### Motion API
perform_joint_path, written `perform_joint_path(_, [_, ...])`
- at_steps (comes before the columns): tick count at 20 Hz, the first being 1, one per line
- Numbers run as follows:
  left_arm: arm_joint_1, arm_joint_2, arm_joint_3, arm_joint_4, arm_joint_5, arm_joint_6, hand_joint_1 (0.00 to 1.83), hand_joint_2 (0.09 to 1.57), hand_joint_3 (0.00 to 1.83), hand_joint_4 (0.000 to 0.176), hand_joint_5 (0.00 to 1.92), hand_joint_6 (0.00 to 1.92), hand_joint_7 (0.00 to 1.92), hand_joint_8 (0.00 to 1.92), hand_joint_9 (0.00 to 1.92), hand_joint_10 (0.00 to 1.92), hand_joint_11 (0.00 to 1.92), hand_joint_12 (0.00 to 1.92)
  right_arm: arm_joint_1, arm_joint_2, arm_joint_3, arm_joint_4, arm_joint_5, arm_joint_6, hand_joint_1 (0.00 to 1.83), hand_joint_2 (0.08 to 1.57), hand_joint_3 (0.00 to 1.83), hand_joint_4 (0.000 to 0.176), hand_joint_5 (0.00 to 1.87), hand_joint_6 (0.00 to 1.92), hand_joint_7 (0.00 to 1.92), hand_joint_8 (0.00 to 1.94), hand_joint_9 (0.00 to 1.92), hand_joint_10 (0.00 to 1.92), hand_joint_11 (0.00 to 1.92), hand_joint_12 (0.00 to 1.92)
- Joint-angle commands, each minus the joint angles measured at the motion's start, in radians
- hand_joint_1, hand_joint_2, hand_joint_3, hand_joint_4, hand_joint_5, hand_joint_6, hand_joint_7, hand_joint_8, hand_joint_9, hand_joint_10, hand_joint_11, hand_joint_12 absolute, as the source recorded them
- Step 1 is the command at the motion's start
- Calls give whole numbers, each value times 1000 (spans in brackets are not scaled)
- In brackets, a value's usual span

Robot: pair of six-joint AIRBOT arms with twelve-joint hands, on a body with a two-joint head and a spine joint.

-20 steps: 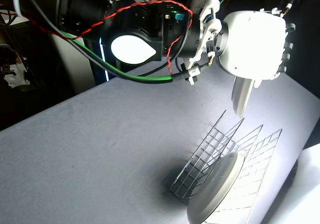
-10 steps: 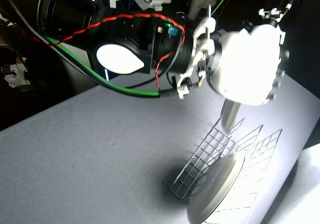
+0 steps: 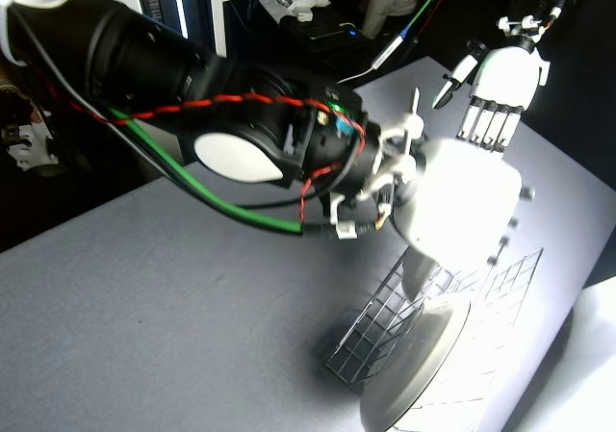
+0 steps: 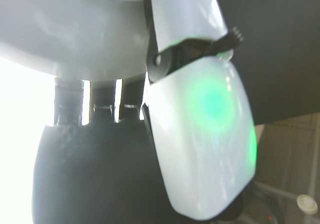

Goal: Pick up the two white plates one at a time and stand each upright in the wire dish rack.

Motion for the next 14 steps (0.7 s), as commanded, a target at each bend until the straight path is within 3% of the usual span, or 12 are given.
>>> perform_joint_path(1, [-7,4,-1,-59,-13,0,0,1267,0,0,128,4,119,2,95,3,0,232,4,1,7,4,134,17,1499,1042,0,0,1010,801,1125,600,1099,782,1000,1357])
perform_joint_path(5, [-7,5,-2,-59,-13,0,0,1279,2,0,144,2,125,0,90,0,0,188,-37,-5,38,-20,126,17,1498,1048,1,0,988,840,1110,615,1089,799,982,1372])
perform_joint_path(9, [-4,6,-2,-59,-13,0,0,1275,0,0,118,3,103,4,73,3,0,154,-65,-2,52,-45,130,16,1487,1123,2,0,780,1157,946,877,930,1061,837,1543])
perform_joint_path(11, [-4,6,-3,-59,-13,0,0,1273,0,0,139,11,119,9,85,7,0,159,-66,-1,52,-53,133,16,1483,1142,2,0,747,1214,900,952,873,1142,822,1573])
perform_joint_path(12, [-4,6,-4,-59,-13,0,0,1270,0,0,110,3,98,3,69,2,0,133,-66,-1,52,-61,139,16,1385,1160,0,0,756,1267,896,1014,869,1257,747,1239])
perform_joint_path(14, [-4,6,-5,-59,-13,0,0,1275,0,0,149,0,142,0,112,0,0,273,-60,1,52,-67,144,16,1360,1170,1,0,737,1301,893,1039,855,1307,748,1071])
